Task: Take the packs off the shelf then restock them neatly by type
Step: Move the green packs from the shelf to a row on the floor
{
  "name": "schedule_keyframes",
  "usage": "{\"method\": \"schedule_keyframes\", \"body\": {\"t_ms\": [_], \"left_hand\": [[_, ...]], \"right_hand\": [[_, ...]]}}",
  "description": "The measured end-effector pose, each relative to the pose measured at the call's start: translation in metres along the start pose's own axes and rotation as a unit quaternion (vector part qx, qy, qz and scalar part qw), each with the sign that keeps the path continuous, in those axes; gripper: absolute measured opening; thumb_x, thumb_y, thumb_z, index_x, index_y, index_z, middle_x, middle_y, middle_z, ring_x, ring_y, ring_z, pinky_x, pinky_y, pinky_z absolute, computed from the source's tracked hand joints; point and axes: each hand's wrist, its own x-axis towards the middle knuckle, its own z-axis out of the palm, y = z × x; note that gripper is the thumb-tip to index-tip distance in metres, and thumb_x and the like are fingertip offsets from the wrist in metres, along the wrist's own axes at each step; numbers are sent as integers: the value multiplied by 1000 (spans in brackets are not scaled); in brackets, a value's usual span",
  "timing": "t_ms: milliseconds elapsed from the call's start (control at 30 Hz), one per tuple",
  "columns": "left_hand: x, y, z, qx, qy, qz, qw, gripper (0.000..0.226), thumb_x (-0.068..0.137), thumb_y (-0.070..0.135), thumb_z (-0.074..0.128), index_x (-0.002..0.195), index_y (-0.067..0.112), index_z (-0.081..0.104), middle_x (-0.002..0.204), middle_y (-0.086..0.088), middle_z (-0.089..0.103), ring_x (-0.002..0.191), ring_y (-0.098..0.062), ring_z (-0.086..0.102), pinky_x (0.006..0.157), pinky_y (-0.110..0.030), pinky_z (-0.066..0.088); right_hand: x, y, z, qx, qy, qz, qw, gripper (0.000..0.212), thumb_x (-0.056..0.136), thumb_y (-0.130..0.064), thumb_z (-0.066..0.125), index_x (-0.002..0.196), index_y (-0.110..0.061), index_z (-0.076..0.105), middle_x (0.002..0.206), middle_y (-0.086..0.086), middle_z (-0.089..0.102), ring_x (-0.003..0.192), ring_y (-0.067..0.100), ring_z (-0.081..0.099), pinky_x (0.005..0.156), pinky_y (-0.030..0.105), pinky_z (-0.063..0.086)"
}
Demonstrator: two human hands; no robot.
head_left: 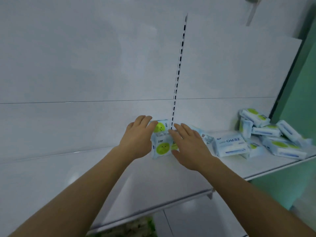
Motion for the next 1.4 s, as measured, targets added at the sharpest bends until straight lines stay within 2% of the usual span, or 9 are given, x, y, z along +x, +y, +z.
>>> {"method": "schedule_keyframes", "body": {"t_ms": [100, 233, 533, 700, 800, 867, 967, 1233, 1400], "left_hand": [[27, -13, 16, 15, -30, 23, 999, 72, 90, 14, 56, 154, 24, 25, 164, -3, 14, 151, -27, 5, 117, -46, 24], [48, -21, 34, 26, -84, 45, 995, 72, 90, 15, 54, 155, 23, 23, 165, -5, 5, 151, -29, 2, 114, -48, 33], [69, -25, 22, 51, -92, 45, 993, 72, 90, 33, 62, 152, 28, 26, 132, -5, 44, 118, -28, 45, 90, -41, 48], [58, -34, -13, 38, -203, -78, 975, 79, 85, 41, 69, 151, 27, 29, 123, -7, 58, 111, -29, 57, 88, -34, 47], [40, -34, -29, 63, -309, -136, 939, 67, 84, 59, 67, 140, 31, 45, 115, -2, 58, 92, -20, 56, 83, -29, 44], [27, -29, -26, 84, -361, -154, 916, 80, 82, 76, 57, 144, 28, 41, 138, -5, 48, 117, -25, 49, 97, -31, 38], [18, -27, 1, 34, -318, -148, 936, 111, 65, 86, 63, 152, 25, 28, 152, -4, 35, 135, -31, 37, 112, -42, 35], [-19, -15, 9, 1, -324, -227, 918, 95, 76, 52, 75, 149, 26, 20, 136, -10, 47, 130, -30, 36, 104, -43, 43], [-50, -1, -7, -40, -325, -233, 916, 92, 70, 56, 80, 144, 26, 33, 126, 2, 54, 109, -22, 55, 95, -37, 47]], "right_hand": [[22, 9, 16, 2, -14, -26, 1000, 72, 97, -48, 54, 156, -25, 22, 166, 2, 13, 153, 27, 7, 121, 53, 17], [42, 17, 30, 3, -16, -53, 998, 60, 92, -45, 62, 143, -18, 46, 132, 8, 54, 126, 34, 49, 105, 51, 40], [63, 53, -6, 107, -206, -28, 972, 18, 100, -40, 51, 105, -24, 57, 98, -6, 55, 100, 21, 57, 80, 30, 40], [65, 44, -5, 122, -214, -34, 969, 56, 101, -38, 50, 153, -29, 30, 151, 2, 43, 135, 26, 45, 110, 35, 37], [60, 32, -4, 114, -233, -81, 962, 70, 92, -64, 52, 152, -32, 33, 150, 1, 45, 134, 23, 46, 110, 37, 38], [56, 26, -3, 82, -259, -106, 957, 83, 81, -75, 59, 150, -34, 36, 144, 1, 50, 132, 23, 47, 106, 37, 40], [55, 23, 6, 79, -265, -123, 953, 87, 69, -71, 70, 144, -37, 41, 131, 1, 57, 122, 24, 54, 100, 37, 46], [55, 32, 16, 102, -258, -137, 951, 87, 78, -51, 70, 152, -29, 28, 137, 5, 44, 127, 28, 47, 105, 42, 43], [49, 10, 12, 100, -250, -206, 941, 87, 79, -50, 72, 152, -32, 29, 134, 3, 46, 123, 27, 50, 100, 36, 43]]}}
